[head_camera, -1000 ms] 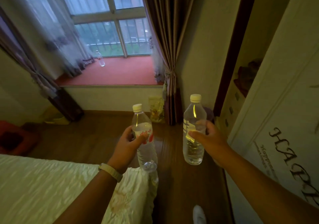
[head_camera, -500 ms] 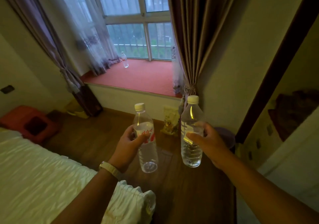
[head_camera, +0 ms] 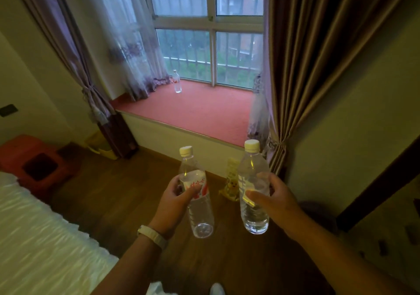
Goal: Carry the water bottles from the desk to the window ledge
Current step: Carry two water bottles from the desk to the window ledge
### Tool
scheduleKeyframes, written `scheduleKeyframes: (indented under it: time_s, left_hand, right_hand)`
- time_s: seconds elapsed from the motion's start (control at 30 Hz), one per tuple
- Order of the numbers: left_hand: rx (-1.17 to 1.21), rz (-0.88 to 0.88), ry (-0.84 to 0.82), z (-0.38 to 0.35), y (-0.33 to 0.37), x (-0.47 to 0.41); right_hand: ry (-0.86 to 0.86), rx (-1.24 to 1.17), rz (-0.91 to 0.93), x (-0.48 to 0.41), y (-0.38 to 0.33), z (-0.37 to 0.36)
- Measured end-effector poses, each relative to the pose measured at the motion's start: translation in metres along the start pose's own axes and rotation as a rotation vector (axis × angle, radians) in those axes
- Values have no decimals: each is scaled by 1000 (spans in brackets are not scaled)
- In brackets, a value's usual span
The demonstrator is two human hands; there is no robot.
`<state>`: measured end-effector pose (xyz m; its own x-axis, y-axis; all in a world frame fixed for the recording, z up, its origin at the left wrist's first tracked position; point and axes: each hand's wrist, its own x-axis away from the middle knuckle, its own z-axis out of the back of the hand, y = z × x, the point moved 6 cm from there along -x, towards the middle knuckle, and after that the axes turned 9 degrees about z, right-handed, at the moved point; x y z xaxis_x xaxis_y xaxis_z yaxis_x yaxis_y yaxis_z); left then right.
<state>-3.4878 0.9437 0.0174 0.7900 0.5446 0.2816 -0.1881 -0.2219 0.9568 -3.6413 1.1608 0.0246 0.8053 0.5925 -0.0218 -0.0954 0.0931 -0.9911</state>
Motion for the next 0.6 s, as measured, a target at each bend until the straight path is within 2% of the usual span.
scheduleKeyframes:
  time_s: [0.33, 0.6]
  left_hand:
    - [26, -64, -3, 57, 65, -131]
    - [69, -77, 176, 136, 93, -183]
  right_hand:
    - [-18, 26, 45, -155, -27, -49]
    - [-162, 7, 80, -249, -36, -125]
